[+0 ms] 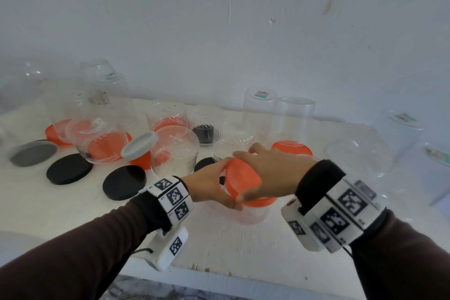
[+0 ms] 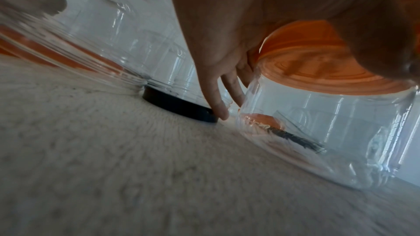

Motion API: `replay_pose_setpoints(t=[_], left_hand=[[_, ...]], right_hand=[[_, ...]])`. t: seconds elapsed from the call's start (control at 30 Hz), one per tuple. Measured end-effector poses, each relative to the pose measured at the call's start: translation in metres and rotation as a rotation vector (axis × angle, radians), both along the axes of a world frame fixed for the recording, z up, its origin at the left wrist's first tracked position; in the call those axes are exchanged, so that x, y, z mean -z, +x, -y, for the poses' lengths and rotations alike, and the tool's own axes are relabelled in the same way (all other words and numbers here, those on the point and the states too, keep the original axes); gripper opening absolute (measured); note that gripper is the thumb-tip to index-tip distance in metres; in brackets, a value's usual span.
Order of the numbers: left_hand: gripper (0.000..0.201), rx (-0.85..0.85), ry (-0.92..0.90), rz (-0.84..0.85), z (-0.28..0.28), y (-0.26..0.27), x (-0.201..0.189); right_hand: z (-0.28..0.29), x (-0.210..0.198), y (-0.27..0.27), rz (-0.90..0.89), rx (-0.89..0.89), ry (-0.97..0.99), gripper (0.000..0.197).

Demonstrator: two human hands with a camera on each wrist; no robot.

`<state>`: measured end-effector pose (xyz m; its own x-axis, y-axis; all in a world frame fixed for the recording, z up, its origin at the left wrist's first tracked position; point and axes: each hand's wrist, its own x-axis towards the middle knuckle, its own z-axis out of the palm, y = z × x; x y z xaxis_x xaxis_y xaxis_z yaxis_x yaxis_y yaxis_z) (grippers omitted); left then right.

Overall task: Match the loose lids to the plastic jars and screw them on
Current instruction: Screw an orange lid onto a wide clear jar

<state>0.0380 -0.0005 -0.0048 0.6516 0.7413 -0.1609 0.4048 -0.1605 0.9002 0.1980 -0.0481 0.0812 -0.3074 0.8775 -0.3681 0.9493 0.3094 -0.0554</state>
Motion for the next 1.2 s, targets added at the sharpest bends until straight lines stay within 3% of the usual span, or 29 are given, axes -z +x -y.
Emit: replay_pose_setpoints(t=[0.1, 0.23, 0.33, 0.53, 0.73, 0.93, 1.2], left_hand=[[0.087, -0.005, 0.011, -0.004, -0.001, 0.001, 0.002], [0.090, 0.010, 0.018, -0.011, -0.001, 0.000, 0.001], [0.093, 0.008, 0.021, -0.023, 0.000, 0.000, -0.001], [0.091, -0.001, -0.008, 0.002, -0.001, 0.001, 0.001], [0.095, 0.016, 0.012, -0.010, -0.001, -0.001, 0.000], [0.087, 0.002, 0.002, 0.018, 0.000, 0.001, 0.001], [0.088, 0.016, 0.010, 0.024, -0.002, 0.000, 0.000]], right_hand=[[-0.001, -0.008, 0.006, -0.033, -0.091, -0.112, 0.089], [0.001, -0.001, 0.001, 0.002, -0.047, 0.064, 0.082], [0.003, 0.004, -0.002, 0.097, -0.014, 0.145, 0.088], [-0.002, -0.007, 0.008, -0.027, -0.149, -0.087, 0.089], [-0.002, 0.002, 0.001, 0.070, -0.062, 0.153, 0.083], [-0.007, -0.006, 0.006, -0.012, -0.144, -0.100, 0.093], [-0.011, -0.002, 0.007, -0.020, -0.126, 0.049, 0.092]])
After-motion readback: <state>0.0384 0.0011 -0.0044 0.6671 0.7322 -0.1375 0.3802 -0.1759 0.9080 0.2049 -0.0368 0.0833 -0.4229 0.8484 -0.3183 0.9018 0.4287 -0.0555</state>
